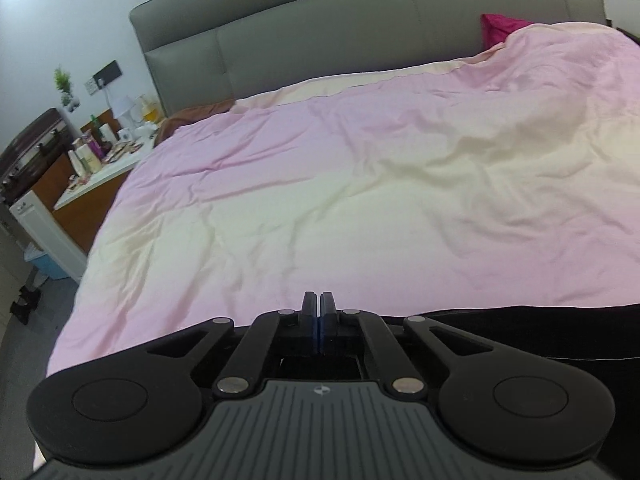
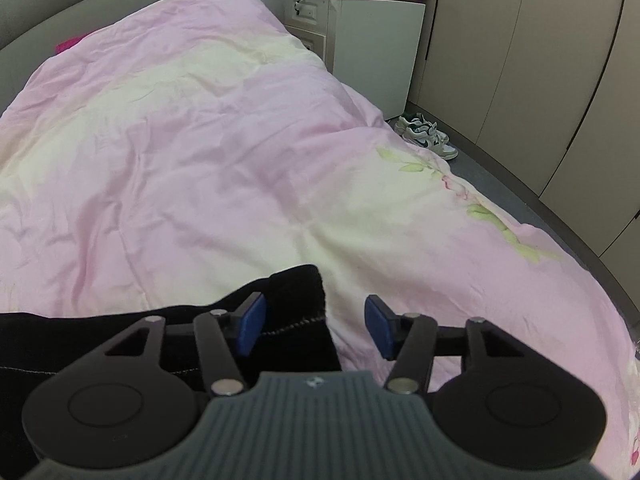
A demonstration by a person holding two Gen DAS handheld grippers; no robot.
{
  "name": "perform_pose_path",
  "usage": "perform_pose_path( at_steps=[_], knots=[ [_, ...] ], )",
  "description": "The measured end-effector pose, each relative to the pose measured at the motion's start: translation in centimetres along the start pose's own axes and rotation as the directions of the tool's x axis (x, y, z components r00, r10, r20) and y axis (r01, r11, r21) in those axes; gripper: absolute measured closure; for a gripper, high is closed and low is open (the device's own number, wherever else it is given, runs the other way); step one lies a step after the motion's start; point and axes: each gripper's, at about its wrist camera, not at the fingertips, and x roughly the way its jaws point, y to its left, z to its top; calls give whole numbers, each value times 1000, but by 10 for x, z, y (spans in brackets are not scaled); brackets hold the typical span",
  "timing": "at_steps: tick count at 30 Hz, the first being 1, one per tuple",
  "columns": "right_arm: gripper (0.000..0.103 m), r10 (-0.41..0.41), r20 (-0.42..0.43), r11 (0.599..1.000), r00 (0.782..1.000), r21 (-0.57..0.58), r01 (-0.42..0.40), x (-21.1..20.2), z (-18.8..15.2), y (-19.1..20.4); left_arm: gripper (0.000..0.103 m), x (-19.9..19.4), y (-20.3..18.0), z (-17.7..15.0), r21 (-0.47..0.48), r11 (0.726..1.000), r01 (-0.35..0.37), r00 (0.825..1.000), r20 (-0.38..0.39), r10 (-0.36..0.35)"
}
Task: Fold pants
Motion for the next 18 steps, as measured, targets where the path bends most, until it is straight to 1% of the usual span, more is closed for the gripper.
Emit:
perform_pose_path(
  at_steps=[2, 4, 6, 8, 10, 12, 14, 15, 16, 17, 18],
  knots=[
    [48, 28, -18, 998, 999, 57, -27, -11, -6, -11, 99, -12, -22, -2, 10, 997, 74, 997, 2, -74],
    [48, 76, -37, 991, 996, 116, -71, -22, -17, -22, 96, -23, -49, -5, 32, 988, 149, 989, -2, -149],
    [48, 117, -45, 981, 992, 163, -108, -31, -30, -34, 95, -36, -81, -11, 54, 974, 222, 975, -9, -222],
    [48, 166, -61, 960, 984, 239, -147, -35, -44, -49, 95, -46, -111, -18, 72, 955, 287, 958, -19, -286],
    [48, 217, -68, 924, 974, 337, -182, -32, -60, -65, 95, -55, -142, -27, 83, 936, 343, 939, -39, -340],
    [48, 275, -61, 871, 960, 438, -222, -24, -75, -78, 95, -62, -169, -36, 91, 918, 385, 922, -65, -381],
    [53, 339, -48, 815, 939, 513, -268, -12, -88, -84, 95, -69, -191, -44, 94, 906, 413, 910, -87, -406],
    [55, 355, -40, 795, 934, 539, -278, -6, -93, -84, 95, -74, -200, -48, 98, 900, 424, 904, -98, -415],
    [58, 354, -32, 780, 935, 562, -276, -1, -97, -84, 95, -79, -209, -51, 100, 896, 432, 901, -102, -422],
    [80, 344, -23, 767, 939, 583, -267, 2, -100, -85, 95, -83, -215, -53, 103, 893, 439, 897, -106, -429],
    [86, 350, -9, 751, 937, 601, -275, 2, -103, -86, 95, -88, -221, -55, 108, 888, 447, 893, -108, -436]
  ],
)
